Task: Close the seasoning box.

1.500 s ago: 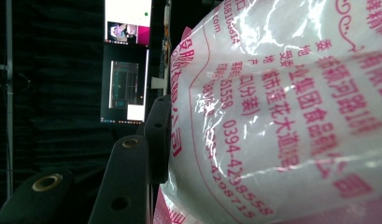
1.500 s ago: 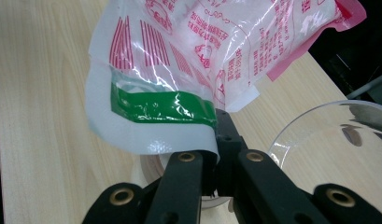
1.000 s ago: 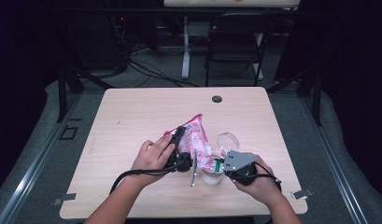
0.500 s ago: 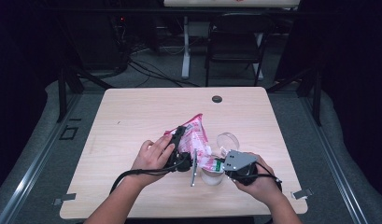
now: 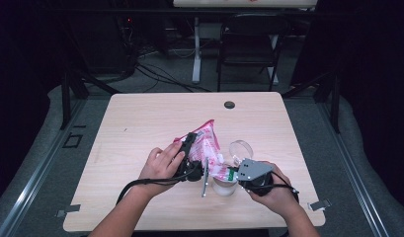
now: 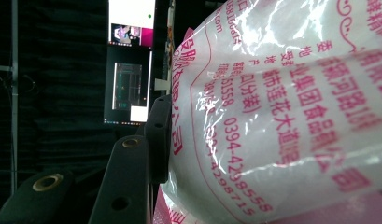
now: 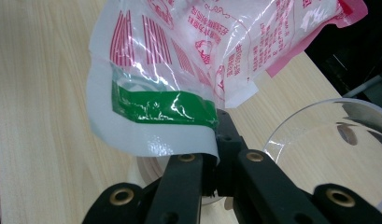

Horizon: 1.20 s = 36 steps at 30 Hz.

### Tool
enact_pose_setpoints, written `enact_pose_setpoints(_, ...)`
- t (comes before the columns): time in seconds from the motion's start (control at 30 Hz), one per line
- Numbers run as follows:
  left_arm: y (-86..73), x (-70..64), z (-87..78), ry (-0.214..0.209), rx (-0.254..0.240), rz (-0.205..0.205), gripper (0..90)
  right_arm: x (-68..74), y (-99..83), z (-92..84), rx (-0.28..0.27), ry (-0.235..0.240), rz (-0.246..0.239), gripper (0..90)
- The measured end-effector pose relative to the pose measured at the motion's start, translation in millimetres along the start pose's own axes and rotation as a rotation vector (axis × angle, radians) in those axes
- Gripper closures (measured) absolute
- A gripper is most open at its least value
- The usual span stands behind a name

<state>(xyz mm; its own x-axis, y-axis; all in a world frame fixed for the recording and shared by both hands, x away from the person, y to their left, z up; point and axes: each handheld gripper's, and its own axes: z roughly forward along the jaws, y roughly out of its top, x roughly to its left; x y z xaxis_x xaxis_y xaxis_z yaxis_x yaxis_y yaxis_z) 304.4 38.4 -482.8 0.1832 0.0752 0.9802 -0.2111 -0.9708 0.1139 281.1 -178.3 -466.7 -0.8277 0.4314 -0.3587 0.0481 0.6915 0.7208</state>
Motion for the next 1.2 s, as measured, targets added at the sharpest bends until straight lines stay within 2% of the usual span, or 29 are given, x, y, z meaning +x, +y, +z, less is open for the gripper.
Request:
enact_pose_setpoints(0.77, 2.2, 2.3, -0.2, 0.001, -0.002, 0.002, 60.9, -2.2, -1.7, -1.4, -0.015, -0.001, 0.011, 90.0)
enact_pose_setpoints(1.2, 0.3, -2.4, 0.8, 0.0, -0.009, 0.014, 60.8, -1.2, -3.9, 3.6, 0.01, 0.007, 0.006, 90.0)
